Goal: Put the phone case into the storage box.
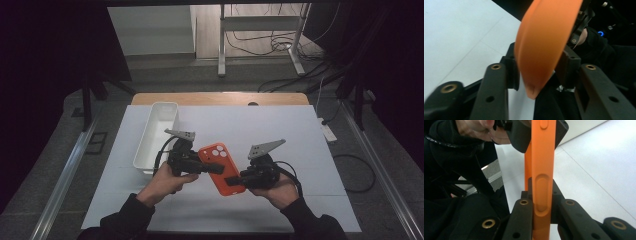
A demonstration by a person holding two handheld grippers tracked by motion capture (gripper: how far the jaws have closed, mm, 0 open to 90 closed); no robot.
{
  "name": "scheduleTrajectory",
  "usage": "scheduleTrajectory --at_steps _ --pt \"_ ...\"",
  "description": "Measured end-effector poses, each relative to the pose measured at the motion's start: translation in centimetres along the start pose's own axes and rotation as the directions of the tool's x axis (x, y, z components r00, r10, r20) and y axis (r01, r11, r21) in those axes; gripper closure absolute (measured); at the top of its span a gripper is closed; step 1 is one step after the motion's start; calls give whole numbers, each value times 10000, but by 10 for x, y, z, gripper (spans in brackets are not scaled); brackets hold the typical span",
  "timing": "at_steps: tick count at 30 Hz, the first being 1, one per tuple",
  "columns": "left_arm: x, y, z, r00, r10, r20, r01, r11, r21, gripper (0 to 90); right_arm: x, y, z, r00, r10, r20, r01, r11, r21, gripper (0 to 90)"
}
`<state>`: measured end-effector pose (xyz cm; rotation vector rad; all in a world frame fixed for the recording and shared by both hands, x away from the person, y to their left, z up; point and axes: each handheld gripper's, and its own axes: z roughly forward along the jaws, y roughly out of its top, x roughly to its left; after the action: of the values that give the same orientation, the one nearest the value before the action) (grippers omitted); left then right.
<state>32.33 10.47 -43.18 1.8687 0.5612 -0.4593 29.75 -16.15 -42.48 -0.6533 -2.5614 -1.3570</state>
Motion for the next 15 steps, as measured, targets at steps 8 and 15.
scheduleTrajectory --at_steps 8,15 --pt "-6 3 -3 9889 501 -1400 -510 9987 -28 359 0 -1 -2 9984 23 571 -12 9998 -192 838" --pt "-12 6 -8 9603 827 -2664 -878 9961 -72 201 -1 -1 -5 9931 42 1173 -11 9997 -263 838"
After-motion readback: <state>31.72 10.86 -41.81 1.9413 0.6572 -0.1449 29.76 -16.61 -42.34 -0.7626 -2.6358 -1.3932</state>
